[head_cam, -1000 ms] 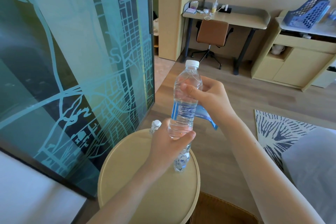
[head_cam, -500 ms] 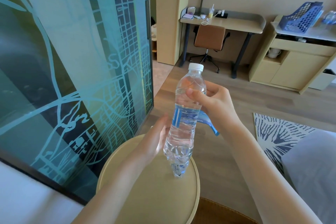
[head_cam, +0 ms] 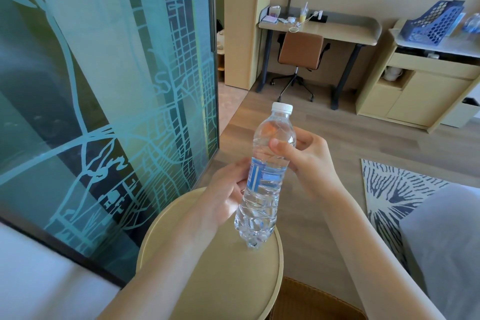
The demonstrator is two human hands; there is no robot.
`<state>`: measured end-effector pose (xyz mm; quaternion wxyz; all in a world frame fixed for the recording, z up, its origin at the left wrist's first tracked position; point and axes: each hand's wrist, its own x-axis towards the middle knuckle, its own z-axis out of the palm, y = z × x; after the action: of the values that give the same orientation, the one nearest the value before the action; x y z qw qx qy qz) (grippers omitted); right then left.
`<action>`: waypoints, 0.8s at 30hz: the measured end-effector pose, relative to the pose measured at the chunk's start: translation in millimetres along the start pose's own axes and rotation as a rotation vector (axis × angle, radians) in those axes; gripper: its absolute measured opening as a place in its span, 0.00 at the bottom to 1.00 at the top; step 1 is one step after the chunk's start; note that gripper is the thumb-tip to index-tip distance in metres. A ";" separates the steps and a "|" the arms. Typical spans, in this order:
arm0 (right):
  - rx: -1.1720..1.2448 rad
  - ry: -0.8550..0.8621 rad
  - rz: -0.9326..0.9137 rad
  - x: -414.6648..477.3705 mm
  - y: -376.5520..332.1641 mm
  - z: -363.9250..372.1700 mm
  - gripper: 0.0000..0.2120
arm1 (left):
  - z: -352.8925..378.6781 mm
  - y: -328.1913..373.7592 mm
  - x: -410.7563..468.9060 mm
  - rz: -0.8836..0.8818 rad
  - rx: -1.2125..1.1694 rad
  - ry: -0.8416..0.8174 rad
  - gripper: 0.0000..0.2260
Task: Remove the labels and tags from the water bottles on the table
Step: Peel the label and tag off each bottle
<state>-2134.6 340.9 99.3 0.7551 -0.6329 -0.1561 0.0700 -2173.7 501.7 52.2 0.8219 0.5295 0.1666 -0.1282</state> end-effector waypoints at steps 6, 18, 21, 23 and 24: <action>0.004 0.015 0.003 -2.8 6.0 -3.6 0.19 | -1.4 -12.8 2.1 0.177 -0.041 0.196 0.18; -0.052 0.123 0.022 -7.2 13.4 -18.8 0.16 | -31.2 -13.2 0.2 0.450 -0.132 0.453 0.14; -0.100 0.187 0.025 -8.8 19.8 -21.0 0.12 | -35.3 -15.5 -1.0 0.465 -0.132 0.460 0.15; -0.111 0.234 0.018 -9.8 25.6 -20.3 0.10 | -38.1 -17.4 -1.4 0.474 -0.143 0.457 0.16; -0.111 0.258 0.012 -10.3 27.9 -19.2 0.11 | -39.1 -18.5 -1.8 0.479 -0.140 0.456 0.16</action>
<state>-2135.5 325.2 67.6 0.7323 -0.6783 -0.0578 -0.0162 -2187.9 529.9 22.6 0.8046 0.5109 0.2254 0.2019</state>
